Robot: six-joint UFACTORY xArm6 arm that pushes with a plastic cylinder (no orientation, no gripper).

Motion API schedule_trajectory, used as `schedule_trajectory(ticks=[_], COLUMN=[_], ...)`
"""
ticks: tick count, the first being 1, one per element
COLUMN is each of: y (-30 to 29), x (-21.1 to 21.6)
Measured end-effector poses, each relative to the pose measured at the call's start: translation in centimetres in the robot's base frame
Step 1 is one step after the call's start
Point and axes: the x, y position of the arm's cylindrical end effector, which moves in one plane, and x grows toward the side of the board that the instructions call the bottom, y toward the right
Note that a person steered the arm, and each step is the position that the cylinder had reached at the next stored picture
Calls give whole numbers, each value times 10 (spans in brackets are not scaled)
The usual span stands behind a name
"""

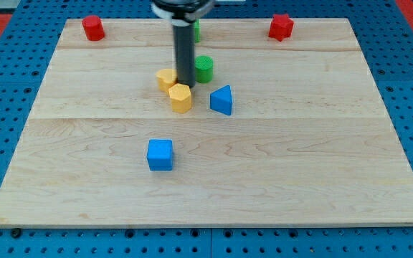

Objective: Push the yellow heart to the center left

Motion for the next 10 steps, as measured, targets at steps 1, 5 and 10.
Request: schedule_trajectory(ticks=[1,5,10], y=[-57,-138,-134], x=[0,-3,-12])
